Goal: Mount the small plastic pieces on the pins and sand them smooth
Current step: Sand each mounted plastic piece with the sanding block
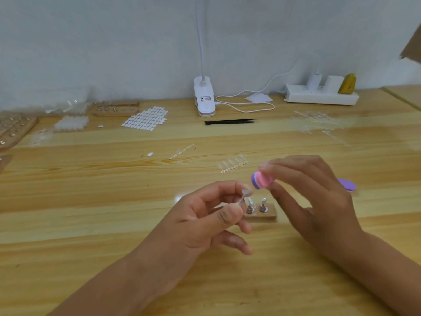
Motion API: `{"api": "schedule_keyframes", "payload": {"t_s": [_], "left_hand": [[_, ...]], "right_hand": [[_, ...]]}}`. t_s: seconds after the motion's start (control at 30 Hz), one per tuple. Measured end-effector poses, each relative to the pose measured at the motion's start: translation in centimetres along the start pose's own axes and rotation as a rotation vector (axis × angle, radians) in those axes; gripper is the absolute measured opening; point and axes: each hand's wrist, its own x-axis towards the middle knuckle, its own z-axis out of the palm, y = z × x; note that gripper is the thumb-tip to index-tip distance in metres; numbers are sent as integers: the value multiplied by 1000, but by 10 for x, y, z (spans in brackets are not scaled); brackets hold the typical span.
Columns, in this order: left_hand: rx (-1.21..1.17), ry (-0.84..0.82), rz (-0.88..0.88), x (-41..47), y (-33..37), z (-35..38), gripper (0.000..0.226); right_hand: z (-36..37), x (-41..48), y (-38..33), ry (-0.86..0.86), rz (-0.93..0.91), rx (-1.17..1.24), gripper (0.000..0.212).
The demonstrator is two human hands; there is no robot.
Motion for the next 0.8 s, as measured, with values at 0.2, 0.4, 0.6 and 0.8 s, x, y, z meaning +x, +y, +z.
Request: {"api": "schedule_keyframes", "payload": {"t_s": [0.2,0.4,0.6,0.8], "left_hand": [[40,70,50,-1,1,0,30],[147,139,100,-2,4,5,27],[302,256,124,-6,6,6,35],[430,314,159,-9,5,12,34]], "right_hand": [[2,-3,-8,7,-77,2,31],[-2,-2,-9,31,-42,31,25],[-2,2,-3,-19,-4,-3,26],[0,-3,-10,-89,-99,-2,32]]}}
